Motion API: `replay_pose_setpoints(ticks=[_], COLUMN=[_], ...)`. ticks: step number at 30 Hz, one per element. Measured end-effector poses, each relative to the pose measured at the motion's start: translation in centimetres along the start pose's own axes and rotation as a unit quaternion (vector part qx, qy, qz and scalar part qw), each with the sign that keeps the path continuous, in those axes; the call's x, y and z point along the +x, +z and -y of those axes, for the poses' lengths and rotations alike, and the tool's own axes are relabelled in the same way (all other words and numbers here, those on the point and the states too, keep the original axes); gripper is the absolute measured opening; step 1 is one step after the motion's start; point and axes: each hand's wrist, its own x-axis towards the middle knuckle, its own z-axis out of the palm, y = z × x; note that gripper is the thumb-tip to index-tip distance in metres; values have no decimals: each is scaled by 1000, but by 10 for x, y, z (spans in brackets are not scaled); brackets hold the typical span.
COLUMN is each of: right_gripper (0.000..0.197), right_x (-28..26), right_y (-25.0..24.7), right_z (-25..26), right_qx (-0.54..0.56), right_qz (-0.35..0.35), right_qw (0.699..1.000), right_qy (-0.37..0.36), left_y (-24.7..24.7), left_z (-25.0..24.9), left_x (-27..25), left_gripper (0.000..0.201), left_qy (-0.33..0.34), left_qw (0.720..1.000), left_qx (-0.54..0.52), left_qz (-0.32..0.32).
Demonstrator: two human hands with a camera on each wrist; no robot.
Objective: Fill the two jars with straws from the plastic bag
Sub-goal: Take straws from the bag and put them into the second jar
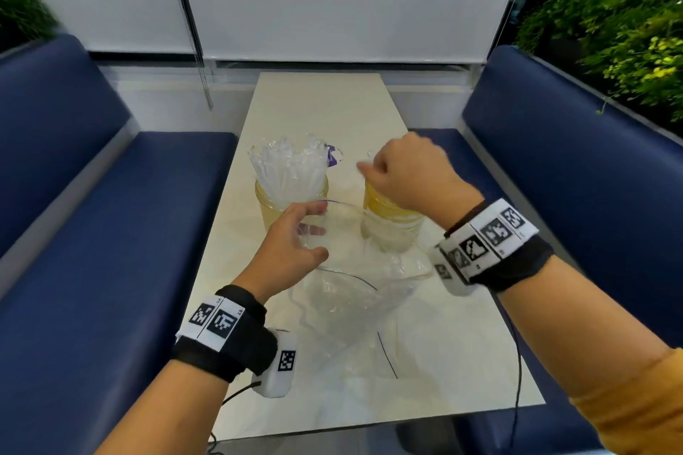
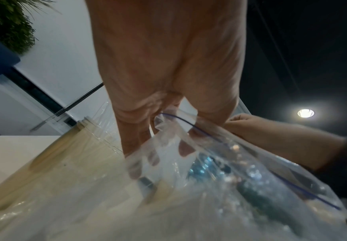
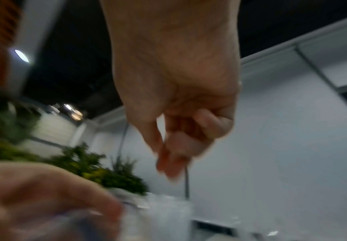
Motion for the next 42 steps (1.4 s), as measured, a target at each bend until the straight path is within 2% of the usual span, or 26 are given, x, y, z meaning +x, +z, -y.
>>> replay_pose_setpoints(ticks=[2,4,7,16,26,32,37,39,42], right_gripper=[49,39,52,51,36,33,35,32,24], right_x=[-21,-37,-50,-46,-45,-40,-34,-32,-31], right_y=[6,23,48,81,75,45,0,-17,-31], right_z=[21,31,34,24,20,27,49,58,67], right_qx=[-29,-73,-118,-155,-101,-106,-90,-64,21], right_qz=[138,228,273,376,364,339,273,245,196], right_qw=[990,970,954,913,926,934,956,965,979], right_qy=[-25,-48,-43,-23,-19,-31,-60,-66,-60], left_y=[3,5,5,12,7,10,17,23,29], left_z=[-1,-1,-1,-1,2,5,7,6,6], left_x=[-1,-1,-3,-11,-9,-7,-7,-6,-1], left_gripper=[68,71,75,65,71,73,86,75,39], left_qy=[0,2,7,18,24,29,34,47,80], left_qw=[1000,1000,1000,998,999,999,999,999,992], left_qx=[-11,-14,-20,-56,-20,-21,3,23,57], left_qz=[6,11,18,34,20,17,15,-10,-76])
